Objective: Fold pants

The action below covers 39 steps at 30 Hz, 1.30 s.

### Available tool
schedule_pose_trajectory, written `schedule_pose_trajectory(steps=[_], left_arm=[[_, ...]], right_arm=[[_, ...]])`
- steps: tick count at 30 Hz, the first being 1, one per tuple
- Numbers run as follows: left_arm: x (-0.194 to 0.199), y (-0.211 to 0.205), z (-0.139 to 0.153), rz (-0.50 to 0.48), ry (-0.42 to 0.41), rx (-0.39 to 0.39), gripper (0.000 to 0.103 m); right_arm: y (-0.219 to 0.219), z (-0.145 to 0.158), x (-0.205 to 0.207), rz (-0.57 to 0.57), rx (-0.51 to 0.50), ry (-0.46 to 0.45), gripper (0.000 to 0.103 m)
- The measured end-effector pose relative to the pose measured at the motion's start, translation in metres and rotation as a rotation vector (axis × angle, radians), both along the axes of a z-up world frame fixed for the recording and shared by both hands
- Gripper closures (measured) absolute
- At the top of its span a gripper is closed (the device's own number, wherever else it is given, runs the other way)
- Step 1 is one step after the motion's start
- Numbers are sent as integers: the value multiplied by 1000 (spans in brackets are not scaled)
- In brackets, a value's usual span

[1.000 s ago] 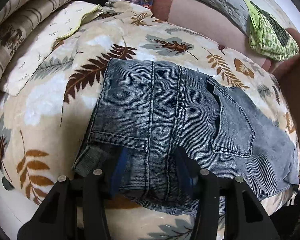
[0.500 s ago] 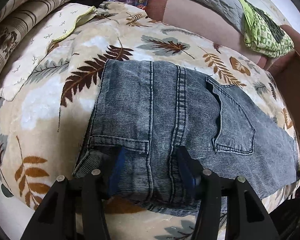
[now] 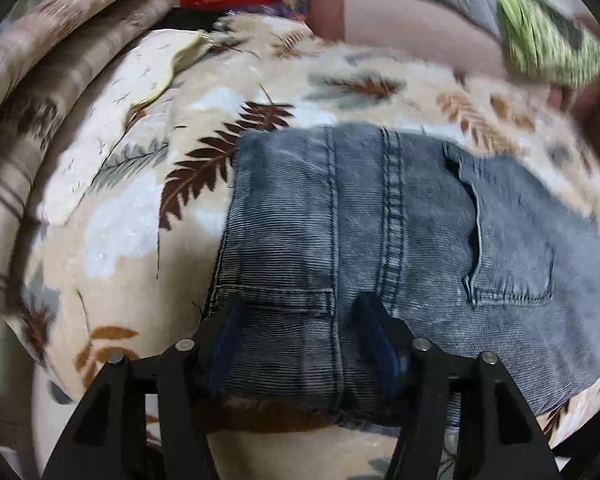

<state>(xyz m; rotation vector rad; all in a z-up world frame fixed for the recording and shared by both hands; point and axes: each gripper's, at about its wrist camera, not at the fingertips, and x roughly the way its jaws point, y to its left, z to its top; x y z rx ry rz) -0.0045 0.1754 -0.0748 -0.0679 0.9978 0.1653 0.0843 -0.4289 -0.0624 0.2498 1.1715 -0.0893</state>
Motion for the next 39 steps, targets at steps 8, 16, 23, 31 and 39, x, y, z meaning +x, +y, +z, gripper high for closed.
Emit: schedule_pose_trajectory(steps=[8, 16, 23, 31, 39], left_arm=[[-4, -2, 2, -3, -7, 32, 35], [-15, -9, 66, -13, -206, -47, 35], [8, 9, 1, 79, 44, 21, 20], [6, 2, 44, 67, -87, 31, 20], [1, 17, -1, 62, 47, 11, 14]], right_arm=[[16, -1, 12, 42, -161, -53, 86], [37, 49, -25, 40, -253, -184, 40], [70, 10, -37, 154, -52, 23, 28], [182, 88, 17, 402, 22, -164, 37], [354, 17, 111, 713, 51, 20, 37]])
